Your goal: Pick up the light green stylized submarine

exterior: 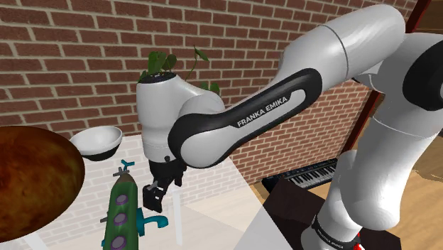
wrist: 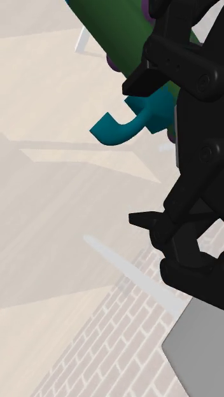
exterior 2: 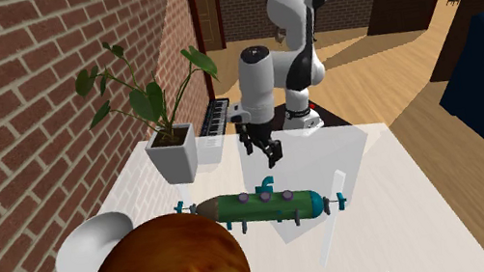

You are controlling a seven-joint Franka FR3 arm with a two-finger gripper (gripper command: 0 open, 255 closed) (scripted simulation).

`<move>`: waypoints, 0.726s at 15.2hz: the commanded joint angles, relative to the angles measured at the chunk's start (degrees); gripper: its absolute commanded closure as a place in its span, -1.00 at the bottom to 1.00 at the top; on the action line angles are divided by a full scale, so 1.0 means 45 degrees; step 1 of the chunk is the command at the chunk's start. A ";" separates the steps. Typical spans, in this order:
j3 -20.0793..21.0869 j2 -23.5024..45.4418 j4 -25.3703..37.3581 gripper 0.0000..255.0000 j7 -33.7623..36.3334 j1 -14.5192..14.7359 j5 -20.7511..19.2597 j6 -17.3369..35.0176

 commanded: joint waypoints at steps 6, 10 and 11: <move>0.0314 0.1840 0.0673 -1.00 0.1078 0.0465 -0.1024 0.0839; 0.0257 0.2280 0.0345 -1.00 0.1296 0.0522 -0.1331 0.1545; 0.0256 0.2280 0.0345 -1.00 0.1296 0.0523 -0.1330 0.1545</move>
